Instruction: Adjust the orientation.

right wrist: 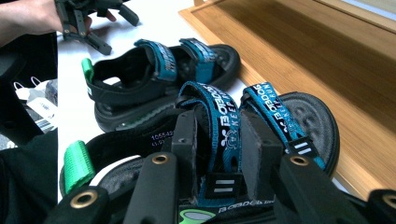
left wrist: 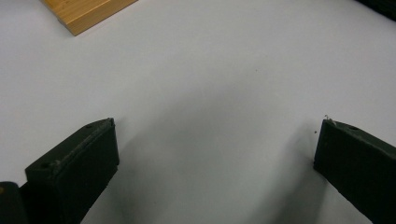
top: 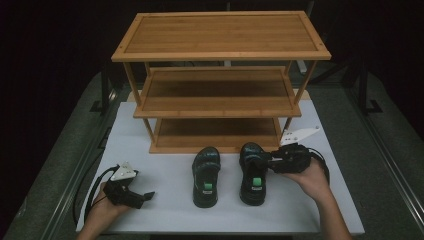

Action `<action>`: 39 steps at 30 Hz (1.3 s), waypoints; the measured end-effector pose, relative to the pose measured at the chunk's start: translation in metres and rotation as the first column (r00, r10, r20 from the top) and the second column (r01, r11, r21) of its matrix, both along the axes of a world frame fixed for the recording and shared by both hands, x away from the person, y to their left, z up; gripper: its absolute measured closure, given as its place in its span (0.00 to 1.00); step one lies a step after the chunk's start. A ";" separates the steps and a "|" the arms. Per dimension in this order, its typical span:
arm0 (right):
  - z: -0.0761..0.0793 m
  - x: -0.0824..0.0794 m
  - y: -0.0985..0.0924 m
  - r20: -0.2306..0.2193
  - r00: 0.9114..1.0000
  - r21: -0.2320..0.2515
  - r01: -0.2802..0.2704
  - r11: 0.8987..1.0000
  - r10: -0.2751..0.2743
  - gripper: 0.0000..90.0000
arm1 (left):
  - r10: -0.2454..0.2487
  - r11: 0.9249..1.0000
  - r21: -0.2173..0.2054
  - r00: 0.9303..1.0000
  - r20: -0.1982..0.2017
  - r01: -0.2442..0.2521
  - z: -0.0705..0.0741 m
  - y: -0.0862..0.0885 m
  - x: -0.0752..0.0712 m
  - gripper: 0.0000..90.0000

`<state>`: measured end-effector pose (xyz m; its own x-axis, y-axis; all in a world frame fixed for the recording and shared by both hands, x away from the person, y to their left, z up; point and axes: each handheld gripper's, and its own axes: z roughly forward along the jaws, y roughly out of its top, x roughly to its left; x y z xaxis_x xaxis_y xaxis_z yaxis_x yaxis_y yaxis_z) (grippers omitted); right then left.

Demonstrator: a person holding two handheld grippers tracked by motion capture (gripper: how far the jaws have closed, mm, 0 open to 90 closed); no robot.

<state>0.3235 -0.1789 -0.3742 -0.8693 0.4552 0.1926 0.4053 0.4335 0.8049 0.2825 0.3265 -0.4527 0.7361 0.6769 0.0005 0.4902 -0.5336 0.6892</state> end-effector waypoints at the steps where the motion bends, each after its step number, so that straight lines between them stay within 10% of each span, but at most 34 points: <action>1: 0.001 0.000 0.003 -0.001 1.000 0.001 -0.003 1.000 0.003 0.76 | 0.001 1.000 0.000 1.000 0.000 -0.001 0.000 0.000 0.000 0.00; 18: -0.009 0.010 0.046 -0.013 0.999 -0.027 -0.030 0.999 0.030 0.76 | 0.000 1.000 -0.002 1.000 -0.001 0.000 0.000 0.000 0.000 0.00; 39: -0.024 0.017 0.057 -0.030 0.998 -0.027 -0.053 0.998 0.052 0.71 | -0.001 1.000 0.002 1.000 -0.002 0.001 0.000 0.000 0.000 0.00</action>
